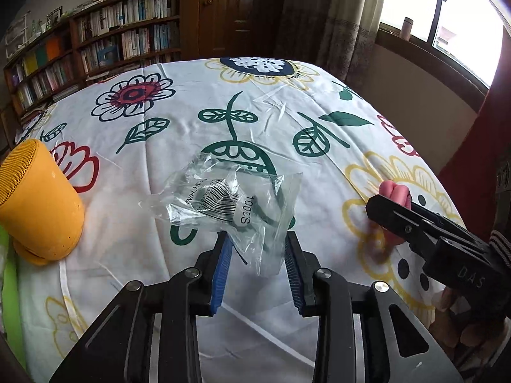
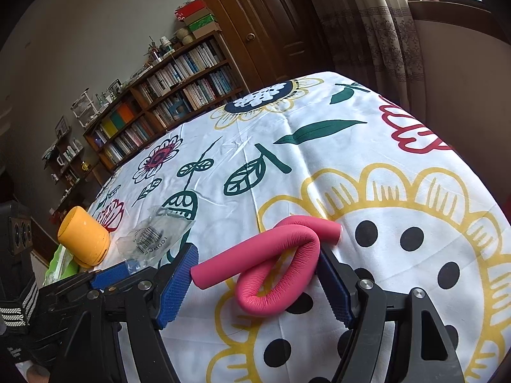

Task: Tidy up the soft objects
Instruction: 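Close the left tool on the clear printed plastic bag and lift it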

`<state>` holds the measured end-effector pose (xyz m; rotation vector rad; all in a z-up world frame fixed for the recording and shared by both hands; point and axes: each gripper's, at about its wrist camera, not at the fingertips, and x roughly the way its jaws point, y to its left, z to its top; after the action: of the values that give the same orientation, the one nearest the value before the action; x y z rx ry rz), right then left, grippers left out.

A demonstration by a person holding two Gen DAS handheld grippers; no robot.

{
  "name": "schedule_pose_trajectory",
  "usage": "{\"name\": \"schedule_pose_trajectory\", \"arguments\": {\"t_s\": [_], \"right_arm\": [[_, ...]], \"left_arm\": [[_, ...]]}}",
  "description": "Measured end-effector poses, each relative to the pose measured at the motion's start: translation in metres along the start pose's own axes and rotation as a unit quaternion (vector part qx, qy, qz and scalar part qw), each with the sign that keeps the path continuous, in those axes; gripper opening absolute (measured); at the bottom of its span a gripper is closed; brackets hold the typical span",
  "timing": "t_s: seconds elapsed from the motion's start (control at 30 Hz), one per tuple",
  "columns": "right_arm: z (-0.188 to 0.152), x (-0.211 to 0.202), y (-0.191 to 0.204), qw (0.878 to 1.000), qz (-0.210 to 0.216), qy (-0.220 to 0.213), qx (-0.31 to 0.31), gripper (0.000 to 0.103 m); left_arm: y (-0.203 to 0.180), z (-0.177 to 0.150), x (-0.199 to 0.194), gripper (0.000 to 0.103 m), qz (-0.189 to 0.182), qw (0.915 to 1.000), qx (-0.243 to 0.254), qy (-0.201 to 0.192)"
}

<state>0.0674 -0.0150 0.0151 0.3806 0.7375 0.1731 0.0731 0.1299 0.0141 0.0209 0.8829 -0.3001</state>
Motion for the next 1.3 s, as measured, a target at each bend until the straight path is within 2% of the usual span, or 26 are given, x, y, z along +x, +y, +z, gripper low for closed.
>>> {"name": "schedule_pose_trajectory", "arguments": {"t_s": [0.1,0.3,0.43,0.6,0.67,0.77,0.93,1.07,1.17,1.3], "right_arm": [[0.0,0.0,-0.001,1.0,0.0,-0.001,0.002,0.077],[0.0,0.0,-0.001,1.0,0.0,-0.001,0.002,0.077],[0.0,0.0,-0.001,1.0,0.0,-0.001,0.002,0.077],[0.0,0.0,-0.002,1.0,0.0,-0.001,0.004,0.077],[0.0,0.0,-0.002,1.0,0.0,-0.001,0.004,0.077],[0.0,0.0,-0.002,1.0,0.0,-0.001,0.004,0.077],[0.0,0.0,-0.002,1.0,0.0,-0.001,0.004,0.077],[0.0,0.0,-0.002,1.0,0.0,-0.001,0.005,0.077],[0.001,0.0,-0.002,1.0,0.0,-0.002,0.005,0.077],[0.0,0.0,-0.004,1.0,0.0,-0.003,0.009,0.077]], "left_arm": [[0.005,-0.007,-0.002,0.06,0.007,1.0,-0.006,0.0],[0.007,-0.015,-0.014,0.076,0.016,0.9999,0.004,-0.001],[0.003,-0.007,-0.017,0.081,0.034,0.9991,0.023,-0.014],[-0.001,0.013,-0.01,0.091,0.035,0.9975,0.056,-0.028],[0.0,0.022,-0.004,0.093,0.037,0.9966,0.067,-0.032],[0.006,0.032,0.012,0.094,0.029,0.9972,0.067,-0.013],[0.024,0.036,0.036,0.094,-0.015,0.9991,0.032,0.021],[0.025,0.034,0.032,0.094,-0.045,0.9986,0.021,0.016],[0.015,0.031,0.031,0.095,-0.056,0.9974,0.041,0.02],[-0.002,0.024,0.032,0.099,-0.048,0.9951,0.083,0.027]]}}
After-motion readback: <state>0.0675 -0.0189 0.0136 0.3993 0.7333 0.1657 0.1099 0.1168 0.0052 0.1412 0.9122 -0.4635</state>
